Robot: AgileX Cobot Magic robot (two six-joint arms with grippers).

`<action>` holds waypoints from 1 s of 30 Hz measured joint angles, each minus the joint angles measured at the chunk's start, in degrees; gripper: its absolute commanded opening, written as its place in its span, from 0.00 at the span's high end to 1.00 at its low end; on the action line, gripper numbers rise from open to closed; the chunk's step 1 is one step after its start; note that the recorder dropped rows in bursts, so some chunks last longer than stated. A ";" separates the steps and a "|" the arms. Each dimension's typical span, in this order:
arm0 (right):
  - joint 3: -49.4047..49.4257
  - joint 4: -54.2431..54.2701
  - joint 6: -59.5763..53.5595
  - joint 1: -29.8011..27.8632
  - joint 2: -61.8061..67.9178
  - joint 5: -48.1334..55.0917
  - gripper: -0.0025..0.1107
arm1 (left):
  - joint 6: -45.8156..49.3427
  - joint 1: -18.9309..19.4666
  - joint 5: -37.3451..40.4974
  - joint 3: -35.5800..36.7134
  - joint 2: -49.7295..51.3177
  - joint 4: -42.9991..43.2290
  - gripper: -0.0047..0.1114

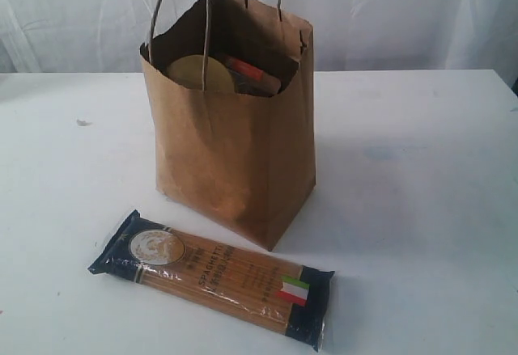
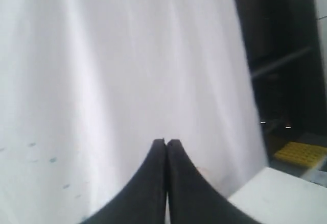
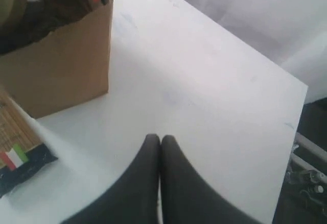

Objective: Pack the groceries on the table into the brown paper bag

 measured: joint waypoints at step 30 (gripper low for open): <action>39.42 13.16 -12.34 17.42 -7.74 -19.08 0.98 | 22.13 30.54 56.98 58.66 -18.40 -26.06 0.96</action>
